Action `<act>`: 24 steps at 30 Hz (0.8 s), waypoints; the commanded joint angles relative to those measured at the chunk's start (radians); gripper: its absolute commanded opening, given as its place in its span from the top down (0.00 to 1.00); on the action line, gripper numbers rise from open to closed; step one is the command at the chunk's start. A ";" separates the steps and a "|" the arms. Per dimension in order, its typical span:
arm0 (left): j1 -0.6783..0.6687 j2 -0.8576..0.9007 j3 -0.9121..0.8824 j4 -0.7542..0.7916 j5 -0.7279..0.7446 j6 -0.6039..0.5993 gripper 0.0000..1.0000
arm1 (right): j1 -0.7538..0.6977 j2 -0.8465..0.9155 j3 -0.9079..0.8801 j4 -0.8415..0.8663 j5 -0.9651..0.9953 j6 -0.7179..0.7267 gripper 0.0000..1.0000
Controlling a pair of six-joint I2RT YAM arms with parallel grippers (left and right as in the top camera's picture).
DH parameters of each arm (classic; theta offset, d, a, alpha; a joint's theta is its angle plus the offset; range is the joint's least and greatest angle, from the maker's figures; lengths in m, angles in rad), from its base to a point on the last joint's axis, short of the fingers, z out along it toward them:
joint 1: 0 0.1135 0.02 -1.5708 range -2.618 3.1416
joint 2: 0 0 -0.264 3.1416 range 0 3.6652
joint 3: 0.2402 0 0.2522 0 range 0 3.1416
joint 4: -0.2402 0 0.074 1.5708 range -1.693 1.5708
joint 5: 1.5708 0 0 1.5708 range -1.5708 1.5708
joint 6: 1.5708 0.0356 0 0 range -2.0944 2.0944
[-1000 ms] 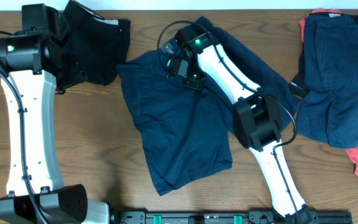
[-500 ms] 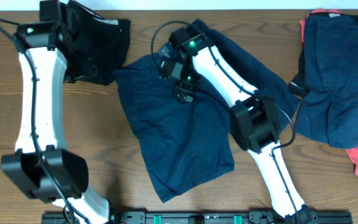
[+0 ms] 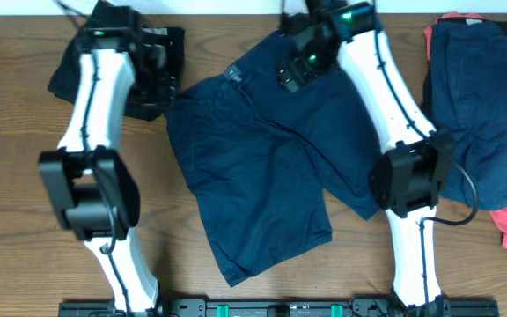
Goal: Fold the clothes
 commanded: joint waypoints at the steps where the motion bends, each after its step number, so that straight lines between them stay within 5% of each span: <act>1: -0.036 0.049 -0.001 0.008 -0.013 0.103 0.25 | -0.026 0.000 -0.005 -0.014 -0.062 0.055 0.01; 10: -0.060 0.122 -0.001 0.078 -0.240 -0.066 0.34 | -0.061 0.000 -0.005 -0.048 -0.066 0.047 0.01; 24: -0.059 0.139 -0.044 0.137 -0.188 -0.180 0.35 | -0.066 0.000 -0.006 -0.059 -0.065 0.016 0.01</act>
